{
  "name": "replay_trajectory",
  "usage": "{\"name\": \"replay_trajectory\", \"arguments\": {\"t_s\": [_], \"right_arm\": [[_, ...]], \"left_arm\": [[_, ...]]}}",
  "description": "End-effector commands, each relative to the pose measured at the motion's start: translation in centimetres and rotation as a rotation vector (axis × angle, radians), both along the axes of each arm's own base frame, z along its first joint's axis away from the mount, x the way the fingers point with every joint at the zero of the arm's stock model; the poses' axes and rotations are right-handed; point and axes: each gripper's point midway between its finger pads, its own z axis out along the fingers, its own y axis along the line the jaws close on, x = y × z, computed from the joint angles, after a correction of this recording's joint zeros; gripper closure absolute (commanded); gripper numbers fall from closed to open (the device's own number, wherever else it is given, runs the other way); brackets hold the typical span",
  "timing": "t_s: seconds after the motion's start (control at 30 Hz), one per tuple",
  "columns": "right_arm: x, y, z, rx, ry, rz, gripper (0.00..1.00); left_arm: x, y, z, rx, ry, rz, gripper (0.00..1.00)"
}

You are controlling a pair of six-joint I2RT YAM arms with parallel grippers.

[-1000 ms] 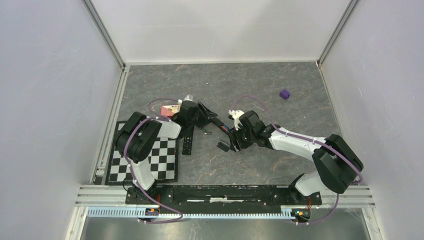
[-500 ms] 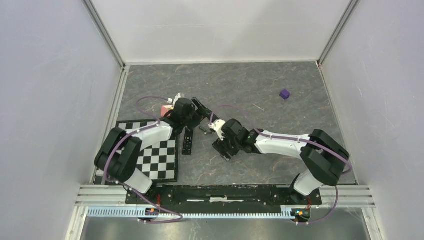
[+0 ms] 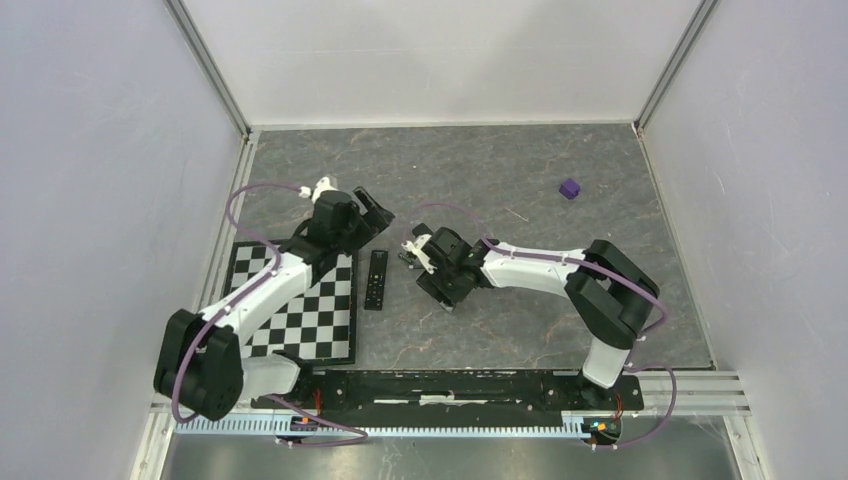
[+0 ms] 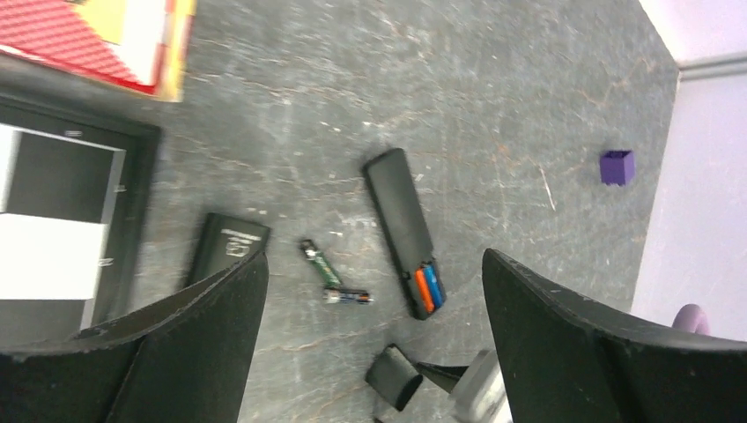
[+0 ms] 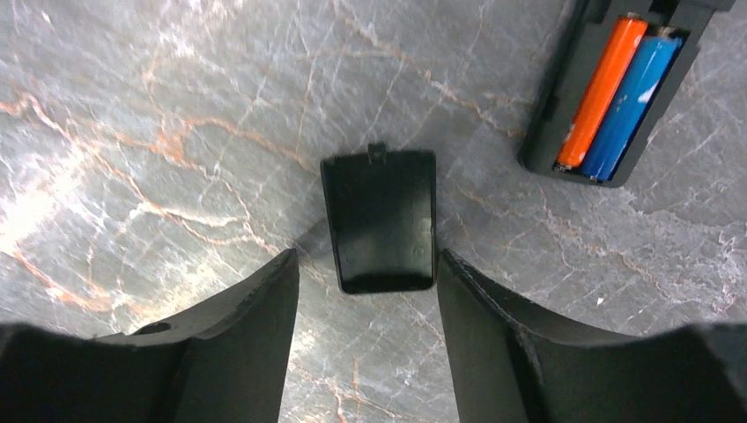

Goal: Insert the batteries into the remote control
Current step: Pick up the battery cover at the center of the board.

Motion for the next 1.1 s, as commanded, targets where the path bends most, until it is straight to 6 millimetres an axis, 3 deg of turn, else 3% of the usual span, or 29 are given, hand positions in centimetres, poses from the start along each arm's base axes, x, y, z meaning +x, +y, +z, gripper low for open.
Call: {"name": "replay_trajectory", "arguments": {"t_s": [0.0,0.17,0.33,0.6,0.8,1.07], "right_arm": [[-0.3,0.1,-0.3,-0.045,0.073,-0.017,0.38],[-0.4,-0.5,-1.1,-0.115,0.105,-0.024,0.42],[0.2,-0.4,-0.8,-0.113,0.091,-0.051,0.6],[0.4,2.4,2.6,0.123,0.102,-0.008,0.61],[-0.8,4.7,5.5,0.353,0.167,0.051,0.6],[-1.0,7.8,10.1,0.605,0.159,0.143,0.6]], "left_arm": [[-1.1,3.7,0.0,0.083,-0.007,0.04,0.06],[-2.4,5.0,0.9,0.122,-0.037,0.028,0.09],[-4.3,3.9,1.1,0.071,-0.061,-0.063,0.13],[-7.9,0.4,-0.6,-0.094,-0.067,-0.269,0.18],[-8.8,-2.4,-1.4,-0.201,-0.046,-0.426,0.18],[-9.4,-5.5,0.7,-0.39,-0.004,-0.548,0.18]]}}
